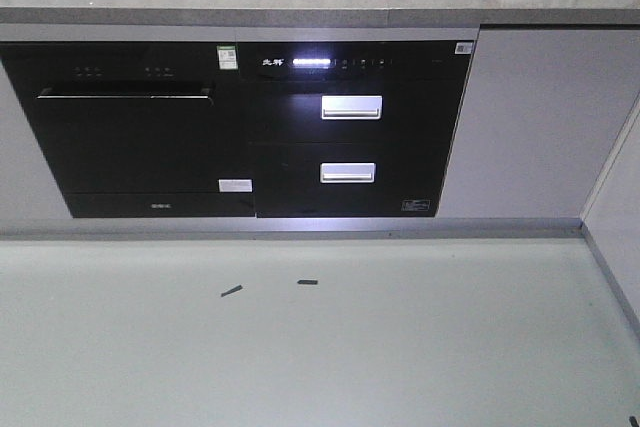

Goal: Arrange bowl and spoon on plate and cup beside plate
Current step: 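Drive the base toward the counter holding the spoon and bowl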

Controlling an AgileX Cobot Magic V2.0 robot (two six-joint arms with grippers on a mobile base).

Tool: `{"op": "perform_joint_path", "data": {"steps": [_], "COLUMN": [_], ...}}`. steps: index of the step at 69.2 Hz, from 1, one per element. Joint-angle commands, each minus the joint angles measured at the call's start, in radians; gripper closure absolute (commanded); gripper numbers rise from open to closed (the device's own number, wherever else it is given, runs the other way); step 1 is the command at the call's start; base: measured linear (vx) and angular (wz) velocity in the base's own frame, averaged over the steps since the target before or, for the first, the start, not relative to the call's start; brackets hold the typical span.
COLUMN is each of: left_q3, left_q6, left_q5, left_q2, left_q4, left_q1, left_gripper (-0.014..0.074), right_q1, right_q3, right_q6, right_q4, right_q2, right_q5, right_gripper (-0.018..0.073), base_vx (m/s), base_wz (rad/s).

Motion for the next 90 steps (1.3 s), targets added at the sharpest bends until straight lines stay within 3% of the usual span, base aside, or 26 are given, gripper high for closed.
{"op": "perform_joint_path", "data": {"steps": [1,90], "left_q3": [-0.008,-0.008], "left_q6": [-0.008,-0.008], "left_q5": [-0.071,-0.071], "left_q2": [-0.014,-0.014], "left_q4": [-0.008,-0.008], "left_q1": [0.004,0.004], "left_gripper": [0.0603,0.0603], "right_q1": [-0.005,-0.005], "right_q3": [0.004,0.004], "right_q6": [-0.014,-0.014], "right_q4": [-0.004,-0.004], "right_q2": [-0.010,-0.010], "right_q5": [-0.072,-0.071], "right_gripper": [0.0570,0.0570], "base_vx": [0.27,0.25], "base_wz": [-0.10,-0.02]}}
